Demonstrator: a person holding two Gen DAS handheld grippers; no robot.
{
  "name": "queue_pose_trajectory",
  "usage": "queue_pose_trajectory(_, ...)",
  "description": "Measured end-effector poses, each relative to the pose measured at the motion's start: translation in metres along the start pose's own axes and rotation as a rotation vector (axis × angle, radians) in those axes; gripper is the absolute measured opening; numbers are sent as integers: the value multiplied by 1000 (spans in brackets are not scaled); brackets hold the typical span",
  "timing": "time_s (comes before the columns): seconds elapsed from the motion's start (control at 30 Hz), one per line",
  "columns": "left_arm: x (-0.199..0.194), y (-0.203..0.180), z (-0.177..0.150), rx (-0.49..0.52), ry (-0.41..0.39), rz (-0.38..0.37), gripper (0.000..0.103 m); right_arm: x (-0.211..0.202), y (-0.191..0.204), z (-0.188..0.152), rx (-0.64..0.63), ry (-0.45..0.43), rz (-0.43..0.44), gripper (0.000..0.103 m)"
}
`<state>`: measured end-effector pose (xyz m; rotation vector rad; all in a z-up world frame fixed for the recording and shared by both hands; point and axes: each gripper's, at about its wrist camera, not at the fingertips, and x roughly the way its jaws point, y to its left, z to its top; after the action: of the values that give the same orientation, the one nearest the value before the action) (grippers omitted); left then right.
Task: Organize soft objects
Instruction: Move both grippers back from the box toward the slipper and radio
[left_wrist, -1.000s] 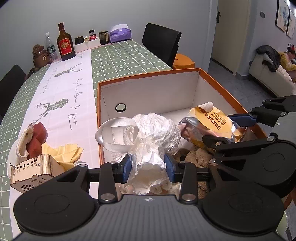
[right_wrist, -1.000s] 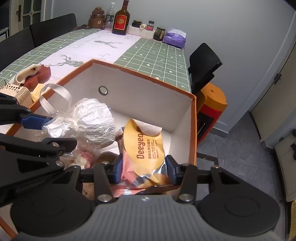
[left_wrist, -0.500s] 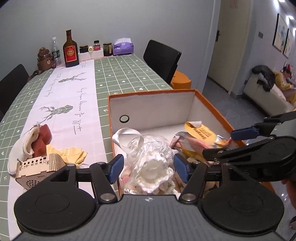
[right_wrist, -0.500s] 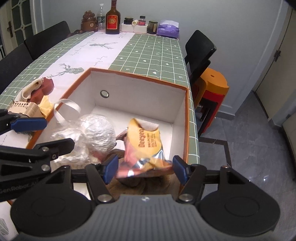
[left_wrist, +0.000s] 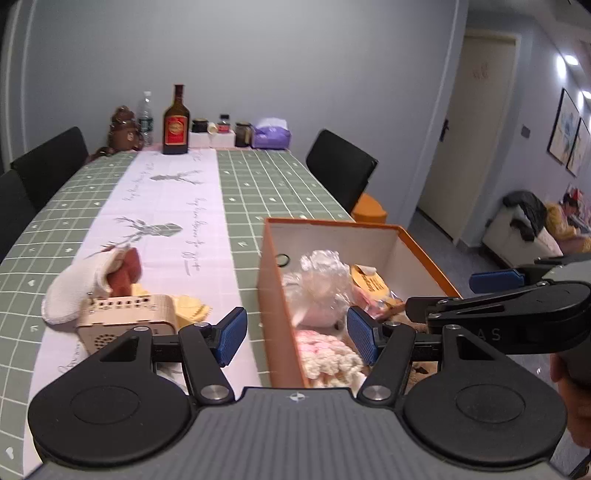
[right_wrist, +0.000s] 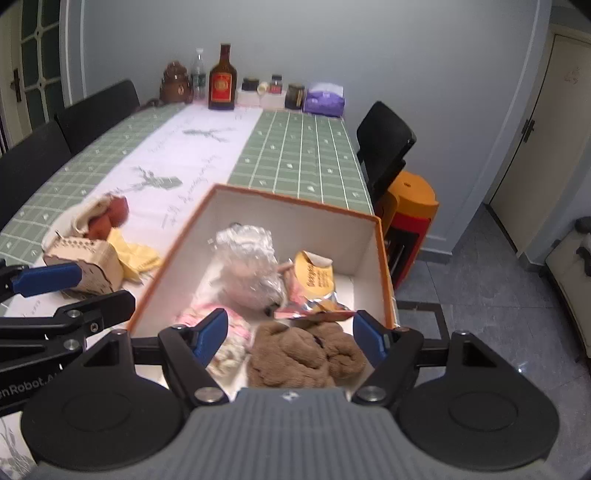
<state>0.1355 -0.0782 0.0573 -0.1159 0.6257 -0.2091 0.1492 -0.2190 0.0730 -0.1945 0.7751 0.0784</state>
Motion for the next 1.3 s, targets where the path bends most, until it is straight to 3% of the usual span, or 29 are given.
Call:
queue_pose_trajectory(0.23, -33, 42, -15, -51, -117, 75, 72, -24, 51, -20, -11, -142, 36, 79)
queue_pose_trajectory(0.47, -58, 84, -40, -59, -186, 138, 71, -34, 109, -48, -57, -248, 52, 79)
queue_pose_trajectory(0.8, -68, 141, -64, -127, -177, 191, 71, -28, 163, -60, -69, -270, 100, 79)
queue_pose_trajectory(1.07, -64, 174, -54, -130, -150, 207, 69, -5, 193, -46, -124, -238, 133, 71)
queue_pose_trajectory(1.3, -49, 186, -37, -136, -96, 200, 69, 13, 196, -25, -129, -202, 184, 63)
